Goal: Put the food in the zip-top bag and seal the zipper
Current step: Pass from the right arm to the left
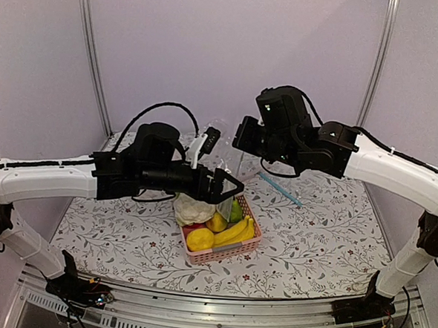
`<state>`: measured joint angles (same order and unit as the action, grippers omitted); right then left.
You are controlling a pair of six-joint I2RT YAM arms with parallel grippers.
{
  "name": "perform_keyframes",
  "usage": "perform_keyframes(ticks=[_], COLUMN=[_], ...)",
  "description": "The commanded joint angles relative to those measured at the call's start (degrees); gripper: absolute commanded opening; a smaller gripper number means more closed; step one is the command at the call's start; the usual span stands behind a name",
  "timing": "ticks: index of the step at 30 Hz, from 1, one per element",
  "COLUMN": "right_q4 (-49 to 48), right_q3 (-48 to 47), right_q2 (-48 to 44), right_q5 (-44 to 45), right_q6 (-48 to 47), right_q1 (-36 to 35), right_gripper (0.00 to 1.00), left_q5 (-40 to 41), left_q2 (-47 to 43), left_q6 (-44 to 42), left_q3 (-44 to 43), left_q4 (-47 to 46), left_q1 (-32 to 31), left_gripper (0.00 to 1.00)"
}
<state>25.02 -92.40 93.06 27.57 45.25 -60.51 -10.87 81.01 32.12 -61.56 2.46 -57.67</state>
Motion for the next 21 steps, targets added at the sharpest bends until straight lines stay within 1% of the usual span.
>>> perform_keyframes(ticks=[1, 4, 7, 9, 12, 13, 15, 17, 20, 21], right_q4=[1.65, 2.28, 2.66, 2.8, 3.07, 3.13, 3.36, 3.65, 3.74, 3.74], right_q3=[-1.34, -1.66, -1.82, -1.9, -1.99, -1.99, -1.98, -1.88, -0.79, -0.12], right_q2=[0.89, 0.98, 1.25, 1.48, 1.81, 1.92, 2.04, 1.96, 0.79, -0.28], right_q5=[2.73, 3.52, 3.78, 3.72, 3.56, 3.54, 3.47, 3.65, 5.02, 5.79], right_q6=[-0.87, -1.11, -1.33, -1.39, -1.45, -1.48, -1.69, -1.96, -3.05, -3.69], right_q1=[-0.52, -0.5, -0.5, -0.55, -0.51, -0.57, -0.51, -0.5, -0.52, -0.51], right_gripper=[0.0, 0.0, 0.0, 0.0, 0.0, 0.0, 0.01, 0.1, 0.41, 0.51], left_q5=[5.76, 9.1, 10.61, 12.63, 14.22, 14.47, 14.67, 14.37, 13.67, 13.23], left_q2=[1.44, 1.43, 1.67, 2.01, 2.01, 1.85, 1.49, 1.09, 0.29, -0.05], left_q6=[0.82, -0.09, -1.15, -1.67, -2.16, -2.22, -2.02, -1.74, -1.31, -1.27], left_q3=[-2.49, -3.11, -3.8, -4.8, -5.49, -5.39, -4.97, -4.58, -4.36, -4.29], left_q4=[3.29, 5.54, 7.07, 8.73, 10.15, 10.22, 9.76, 9.07, 8.32, 8.11], left_q1=[-0.87, -1.0, -1.04, -1.13, -1.3, -1.3, -1.31, -1.31, -1.14, -0.94], left_gripper=[0.96, 0.85, 0.7, 0.64, 0.46, 0.37, 0.24, 0.13, 0.0, 0.0])
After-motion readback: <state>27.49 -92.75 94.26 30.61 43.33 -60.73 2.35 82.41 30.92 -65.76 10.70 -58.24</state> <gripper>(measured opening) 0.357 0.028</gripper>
